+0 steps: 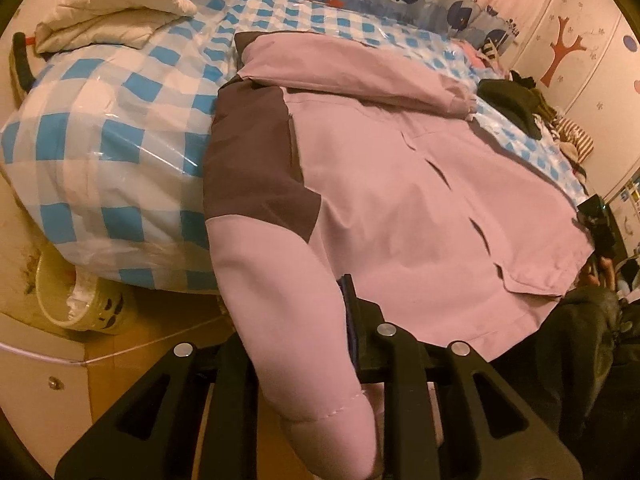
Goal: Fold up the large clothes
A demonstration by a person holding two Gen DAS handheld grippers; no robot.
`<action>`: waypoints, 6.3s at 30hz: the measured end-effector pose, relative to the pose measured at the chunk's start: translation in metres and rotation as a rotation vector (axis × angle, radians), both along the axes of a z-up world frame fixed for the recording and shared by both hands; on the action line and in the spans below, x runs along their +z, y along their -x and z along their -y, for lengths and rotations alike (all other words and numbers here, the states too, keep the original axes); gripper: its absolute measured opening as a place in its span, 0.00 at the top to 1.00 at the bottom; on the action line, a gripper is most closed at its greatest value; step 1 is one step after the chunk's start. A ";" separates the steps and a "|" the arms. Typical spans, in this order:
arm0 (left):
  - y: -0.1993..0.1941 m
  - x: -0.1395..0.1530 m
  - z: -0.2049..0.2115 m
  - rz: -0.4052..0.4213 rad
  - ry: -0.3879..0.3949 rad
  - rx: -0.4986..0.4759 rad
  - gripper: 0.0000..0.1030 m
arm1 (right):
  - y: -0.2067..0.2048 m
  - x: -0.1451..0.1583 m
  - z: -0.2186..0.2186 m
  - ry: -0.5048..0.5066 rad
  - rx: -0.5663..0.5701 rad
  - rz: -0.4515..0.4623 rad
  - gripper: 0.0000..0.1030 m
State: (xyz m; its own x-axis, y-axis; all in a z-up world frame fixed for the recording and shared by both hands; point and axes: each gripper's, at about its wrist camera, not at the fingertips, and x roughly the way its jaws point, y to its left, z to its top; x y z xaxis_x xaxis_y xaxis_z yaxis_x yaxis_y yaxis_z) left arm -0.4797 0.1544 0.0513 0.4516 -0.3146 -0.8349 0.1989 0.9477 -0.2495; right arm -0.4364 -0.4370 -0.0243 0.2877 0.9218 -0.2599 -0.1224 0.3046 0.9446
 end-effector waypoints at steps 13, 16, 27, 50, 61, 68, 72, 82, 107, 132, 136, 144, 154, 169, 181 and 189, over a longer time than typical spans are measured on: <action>-0.005 -0.040 -0.022 -0.124 0.301 0.039 0.81 | 0.000 0.013 -0.011 0.020 0.019 0.057 0.69; -0.001 -0.030 -0.040 -0.089 0.479 0.058 0.89 | 0.002 0.030 -0.012 -0.029 -0.005 0.098 0.72; -0.006 0.018 -0.072 0.016 0.705 0.064 0.89 | -0.011 0.064 -0.002 -0.206 -0.057 0.202 0.73; -0.417 0.064 -0.064 0.123 0.771 0.278 0.89 | -0.378 0.096 -0.005 -0.079 -0.345 0.096 0.73; -0.513 -0.092 -0.058 -0.151 0.752 0.447 0.82 | -0.466 -0.031 -0.006 -0.062 -0.356 -0.196 0.69; -0.509 -0.057 -0.079 -0.212 0.896 0.458 0.48 | -0.458 0.002 0.021 -0.252 -0.420 -0.154 0.07; -0.499 -0.007 -0.080 -0.129 0.893 0.472 0.28 | -0.454 0.051 0.019 -0.034 -0.427 -0.071 0.07; -0.516 0.051 0.018 0.146 0.471 0.284 0.14 | -0.494 0.114 -0.148 0.867 -0.208 0.310 0.07; -0.541 -0.079 0.054 0.119 0.313 0.253 0.14 | -0.526 -0.018 -0.097 0.866 -0.352 0.183 0.07; -0.278 -0.064 -0.083 -0.055 0.681 0.525 0.14 | -0.226 0.035 -0.345 1.370 0.456 1.081 0.07; -0.265 -0.091 -0.078 -0.127 0.792 0.570 0.14 | -0.227 0.002 -0.366 1.538 0.479 1.155 0.07; -0.280 -0.111 -0.042 -0.142 0.931 0.545 0.14 | -0.283 0.031 -0.325 1.283 0.274 0.791 0.07; -0.331 -0.144 -0.026 -0.119 0.925 0.630 0.14 | -0.271 0.054 -0.286 1.085 0.182 0.598 0.07; -0.335 -0.137 -0.028 -0.072 0.859 0.626 0.13 | -0.234 -0.029 0.035 0.146 -0.436 -0.335 0.07; -0.332 -0.140 -0.031 -0.080 0.887 0.629 0.13 | -0.260 -0.037 0.026 0.163 -0.487 -0.351 0.06; -0.328 -0.142 -0.035 -0.070 0.936 0.628 0.13 | -0.260 0.024 0.018 0.230 -0.486 -0.085 0.63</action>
